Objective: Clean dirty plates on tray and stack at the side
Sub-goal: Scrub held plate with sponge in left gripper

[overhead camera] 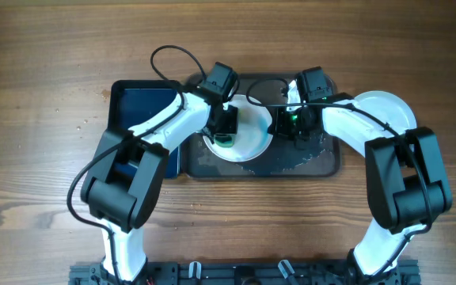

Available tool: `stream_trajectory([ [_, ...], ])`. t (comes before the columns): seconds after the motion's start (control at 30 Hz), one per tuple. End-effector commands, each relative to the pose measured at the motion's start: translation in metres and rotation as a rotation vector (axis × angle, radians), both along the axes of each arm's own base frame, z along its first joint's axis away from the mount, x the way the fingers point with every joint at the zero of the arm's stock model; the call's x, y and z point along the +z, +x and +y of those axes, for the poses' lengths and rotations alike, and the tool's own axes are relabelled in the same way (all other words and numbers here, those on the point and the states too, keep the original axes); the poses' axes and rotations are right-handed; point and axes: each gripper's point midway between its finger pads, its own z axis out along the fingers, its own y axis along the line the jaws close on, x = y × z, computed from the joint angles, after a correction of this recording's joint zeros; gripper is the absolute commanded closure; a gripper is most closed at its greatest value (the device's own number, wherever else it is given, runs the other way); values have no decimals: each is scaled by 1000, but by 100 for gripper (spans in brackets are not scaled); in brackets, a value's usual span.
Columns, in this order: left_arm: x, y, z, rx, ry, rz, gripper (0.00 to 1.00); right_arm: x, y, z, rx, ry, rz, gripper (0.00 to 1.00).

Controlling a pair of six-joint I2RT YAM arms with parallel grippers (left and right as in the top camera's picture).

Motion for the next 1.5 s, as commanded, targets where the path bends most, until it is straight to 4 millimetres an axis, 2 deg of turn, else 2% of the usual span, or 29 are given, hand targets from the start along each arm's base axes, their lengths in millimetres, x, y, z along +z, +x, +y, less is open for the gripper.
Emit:
stream_trajectory([
  [0.0, -29, -8, 18, 29, 87, 21, 96, 0, 6, 4, -12, 8, 0, 96],
  [0.03, -28, -9, 15, 21, 66, 27, 96, 0, 6, 4, -12, 7, 1, 96],
  [0.07, -27, -12, 3, -32, 5, 41, 96, 0, 6, 4, -12, 7, 0, 96],
  [0.13, -16, -23, -33, -178, -197, 73, 96, 0, 7, 4, -12, 8, -1, 96],
  [0.17, -12, -24, -40, -191, -246, 78, 96, 0, 7, 4, -12, 8, -1, 96],
  [0.23, -11, -19, -41, -187, -247, 59, 96, 0, 7, 4, -12, 8, -1, 96],
  [0.3, -16, -7, -29, -124, -167, 14, 96, 0, 6, 4, -11, 7, -1, 96],
  [0.43, -20, 32, 19, 54, 104, -156, 96, 0, 6, 4, -11, 7, 0, 96],
  [0.5, -17, 42, 36, 125, 188, -212, 96, 0, 6, 4, -12, 7, 0, 96],
  [0.57, -14, 47, 51, 196, 256, -244, 96, 0, 6, 4, -12, 7, 0, 96],
  [0.67, -18, 37, 52, 193, 257, -199, 96, 0, 6, 4, -11, 6, -1, 96],
  [0.73, -24, 19, 42, 151, 201, -105, 96, 0, 6, 4, -11, 7, -1, 96],
  [0.8, -30, -8, 23, 65, 101, 28, 96, 0, 6, 4, -11, 6, 0, 95],
  [0.9, -22, -48, -16, -151, -135, 188, 96, 0, 6, 4, -12, 7, -1, 96],
  [0.93, -19, -52, -23, -180, -178, 204, 96, 0, 6, 4, -12, 7, -1, 96],
  [1.03, -14, -44, -34, -204, -230, 165, 96, 0, 6, 4, -12, 7, 0, 96],
  [1.13, -11, -18, -40, -208, -244, 46, 96, 0, 6, 4, -12, 7, 1, 96],
  [1.23, -13, 16, -23, -98, -134, -81, 96, 0, 6, 4, -12, 7, 1, 96],
  [1.3, -15, 42, 9, 57, 36, -187, 96, 0, 6, 4, -12, 7, 1, 96],
  [1.37, -12, 54, 39, 176, 180, -257, 96, -1, 6, 3, -13, 3, 0, 96],
  [1.47, -10, 51, 70, 286, 323, -277, 96, 0, 6, 3, -12, 3, 0, 96],
])
